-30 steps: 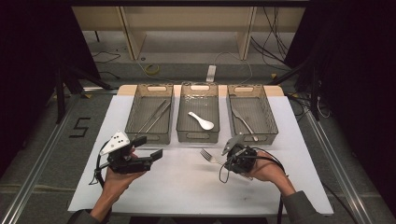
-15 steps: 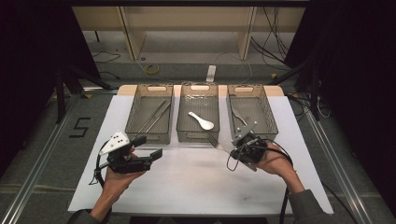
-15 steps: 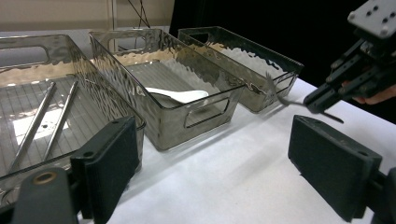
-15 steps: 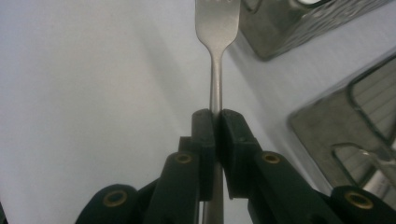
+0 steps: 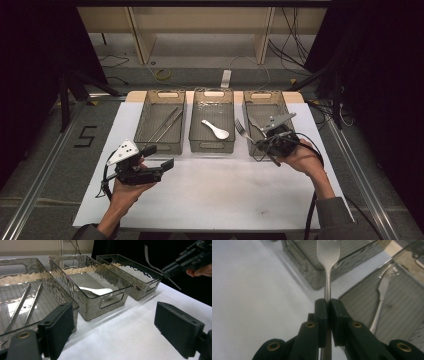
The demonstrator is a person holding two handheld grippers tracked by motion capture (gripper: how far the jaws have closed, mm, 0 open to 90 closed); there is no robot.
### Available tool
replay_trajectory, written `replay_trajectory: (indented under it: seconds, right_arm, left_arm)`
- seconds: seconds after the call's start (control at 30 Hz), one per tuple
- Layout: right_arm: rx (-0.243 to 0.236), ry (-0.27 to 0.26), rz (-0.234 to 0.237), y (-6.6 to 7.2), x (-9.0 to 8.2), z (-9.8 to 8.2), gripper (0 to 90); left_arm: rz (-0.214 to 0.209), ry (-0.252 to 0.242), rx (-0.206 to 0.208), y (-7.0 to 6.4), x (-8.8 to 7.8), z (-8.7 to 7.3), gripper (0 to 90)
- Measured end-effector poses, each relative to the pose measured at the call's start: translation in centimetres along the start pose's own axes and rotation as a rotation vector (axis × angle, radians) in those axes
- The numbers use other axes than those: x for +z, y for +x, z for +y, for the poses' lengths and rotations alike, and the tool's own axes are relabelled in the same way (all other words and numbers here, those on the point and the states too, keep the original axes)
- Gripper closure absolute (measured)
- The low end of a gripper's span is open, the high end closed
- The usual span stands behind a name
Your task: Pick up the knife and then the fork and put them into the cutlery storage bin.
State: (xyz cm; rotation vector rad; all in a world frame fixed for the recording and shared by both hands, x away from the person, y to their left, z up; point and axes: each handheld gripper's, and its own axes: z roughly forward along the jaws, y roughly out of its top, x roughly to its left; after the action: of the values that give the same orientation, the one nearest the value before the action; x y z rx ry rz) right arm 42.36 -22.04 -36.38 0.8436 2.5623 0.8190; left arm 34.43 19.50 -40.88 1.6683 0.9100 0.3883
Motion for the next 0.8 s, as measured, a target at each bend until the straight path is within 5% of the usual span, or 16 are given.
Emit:
replay_trajectory:
  seconds: [0.8]
  right_arm:
    - [0.132,-0.033,-0.078,-5.5,1.2,3.1,84.9]
  left_arm:
    - [-0.005,0.001,0.001,0.0,0.1,0.0,15.5]
